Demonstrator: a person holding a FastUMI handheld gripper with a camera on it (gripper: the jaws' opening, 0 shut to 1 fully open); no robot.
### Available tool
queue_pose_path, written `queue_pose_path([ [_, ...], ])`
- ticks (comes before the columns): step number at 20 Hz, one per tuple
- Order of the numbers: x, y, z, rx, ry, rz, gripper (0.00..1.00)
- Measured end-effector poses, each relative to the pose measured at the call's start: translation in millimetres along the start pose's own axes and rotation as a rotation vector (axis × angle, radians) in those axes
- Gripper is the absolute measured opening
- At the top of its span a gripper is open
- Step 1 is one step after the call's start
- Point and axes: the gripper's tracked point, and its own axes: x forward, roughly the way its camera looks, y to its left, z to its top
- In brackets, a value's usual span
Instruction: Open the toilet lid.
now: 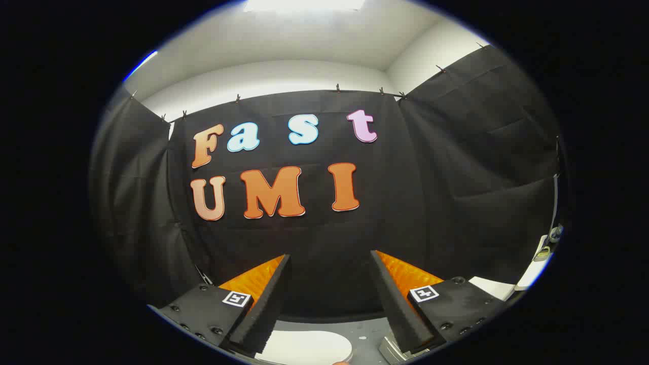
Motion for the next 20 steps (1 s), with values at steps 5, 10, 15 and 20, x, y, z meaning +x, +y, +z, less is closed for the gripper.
queue_pose_path([
  [5,-0.3,0.1,-4.5,0.005,0.010,-0.001,0.98],
  [10,2.6,-0.7,-10.0,0.000,0.018,0.001,0.98],
  [15,4.5,1.9,-12.5,-0.009,0.022,0.008,0.98],
  [20,13.0,3.7,-30.9,0.005,0.035,0.030,0.98],
])
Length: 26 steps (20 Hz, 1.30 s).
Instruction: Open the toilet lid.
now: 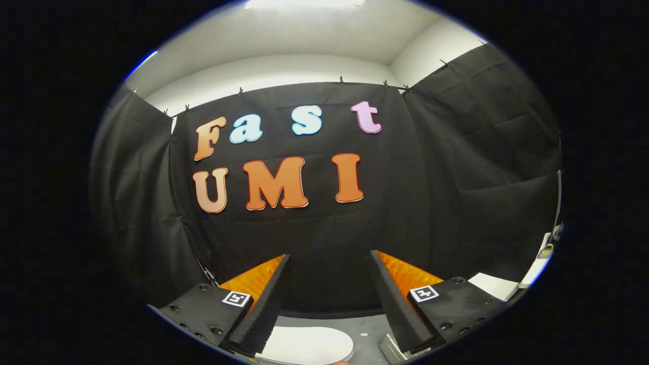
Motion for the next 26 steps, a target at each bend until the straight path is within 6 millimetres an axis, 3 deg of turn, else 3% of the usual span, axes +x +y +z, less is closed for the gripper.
queue_pose_path([
  [2,5.2,-3.5,-11.8,0.018,0.001,0.000,0.98],
  [4,7.6,-7.8,-35.9,0.043,0.032,0.000,0.98],
  [8,2.2,-12.6,-98.9,0.095,0.124,0.018,0.98],
  [16,-27.3,-44.1,-227.2,0.263,0.285,0.028,0.98],
  [23,-42.5,-85.5,-368.0,0.557,0.419,-0.064,0.99],
  [26,-52.2,-94.8,-444.2,0.603,0.531,-0.102,0.98],
])
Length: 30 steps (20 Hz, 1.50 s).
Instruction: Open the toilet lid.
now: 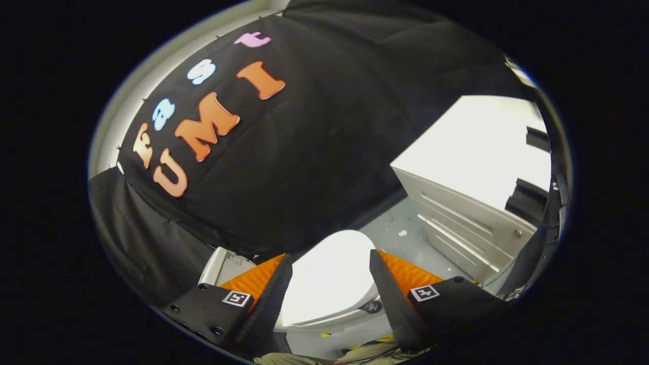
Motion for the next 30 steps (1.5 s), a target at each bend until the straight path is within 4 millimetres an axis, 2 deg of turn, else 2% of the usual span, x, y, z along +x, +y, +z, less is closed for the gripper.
queue_pose_path([
  [3,17.1,-29.3,-46.7,0.024,0.109,-0.013,0.98],
  [5,19.4,-31.5,-68.8,0.057,0.174,0.007,0.98],
  [7,32.0,-40.8,-86.5,0.091,0.200,0.004,0.98],
  [10,52.0,-58.4,-124.6,0.160,0.270,-0.022,0.98],
  [13,70.5,-68.6,-160.8,0.203,0.350,-0.028,0.99],
  [15,82.9,-74.8,-178.1,0.220,0.393,-0.027,0.99],
  [20,98.0,-107.9,-210.9,0.279,0.476,-0.047,0.97],
  [23,108.6,-120.4,-219.6,0.355,0.486,-0.050,0.91],
  [27,120.0,-120.9,-234.2,0.388,0.522,-0.035,0.81],
  [30,128.8,-119.6,-234.8,0.442,0.528,-0.020,0.74],
])
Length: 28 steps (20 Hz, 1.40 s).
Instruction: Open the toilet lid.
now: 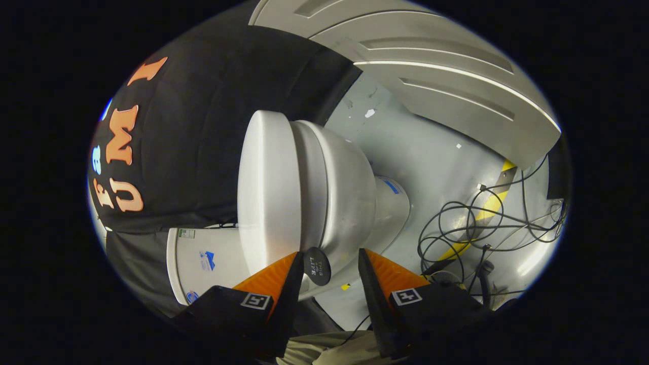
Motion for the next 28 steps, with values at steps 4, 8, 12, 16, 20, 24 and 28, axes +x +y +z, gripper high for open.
queue_pose_path([
  [4,7.1,-0.4,-5.1,-0.010,0.023,0.010,0.67],
  [8,12.2,6.7,-6.1,0.027,0.032,0.047,0.48],
  [12,17.7,10.0,-12.2,0.025,0.050,0.048,0.44],
  [16,11.5,13.3,-13.3,0.036,0.053,0.054,0.34],
  [20,10.6,16.6,-13.4,0.148,0.047,0.086,0.22],
  [24,5.3,25.7,-14.3,0.146,0.011,0.099,0.09],
  [28,1.0,31.7,-13.4,0.111,-0.003,0.043,0.08],
])
